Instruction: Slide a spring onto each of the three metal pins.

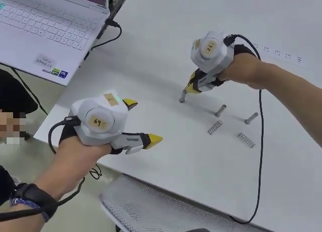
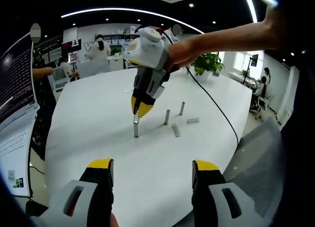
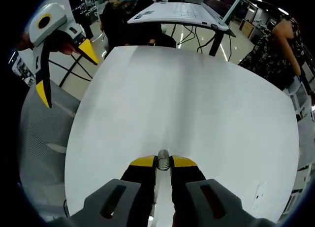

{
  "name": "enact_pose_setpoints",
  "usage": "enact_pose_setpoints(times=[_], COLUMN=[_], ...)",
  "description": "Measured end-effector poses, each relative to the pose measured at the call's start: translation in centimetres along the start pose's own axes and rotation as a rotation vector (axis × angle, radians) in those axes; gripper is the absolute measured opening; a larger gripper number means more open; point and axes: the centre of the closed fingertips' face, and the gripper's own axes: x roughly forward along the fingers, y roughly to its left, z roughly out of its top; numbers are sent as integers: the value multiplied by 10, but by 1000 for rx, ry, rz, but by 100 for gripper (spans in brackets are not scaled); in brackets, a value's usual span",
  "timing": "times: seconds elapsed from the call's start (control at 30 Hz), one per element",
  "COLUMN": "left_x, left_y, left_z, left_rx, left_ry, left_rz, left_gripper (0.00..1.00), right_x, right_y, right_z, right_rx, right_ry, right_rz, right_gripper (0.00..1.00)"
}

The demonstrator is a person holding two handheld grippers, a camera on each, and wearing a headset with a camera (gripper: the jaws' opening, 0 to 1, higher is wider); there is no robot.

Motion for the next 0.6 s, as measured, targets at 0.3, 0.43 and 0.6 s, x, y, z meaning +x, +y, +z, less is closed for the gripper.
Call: enact_pose_setpoints(times=[0.3, 0.43, 0.6], left_x=[0, 0, 0], left_y=[0, 0, 0], left_z=[-1, -1, -3], left_rx=[-2, -4, -7], left_ry=[2, 2, 4], left_rz=[-1, -1, -1], left_gripper=[60, 60, 60], right_x=[4, 6, 10], right_y=[0, 1, 0], right_z=[3, 3, 3], right_rx=[-8, -14, -12], right_ry=[2, 5, 10], right_rz=[2, 3, 5], right_gripper=[9, 9, 9])
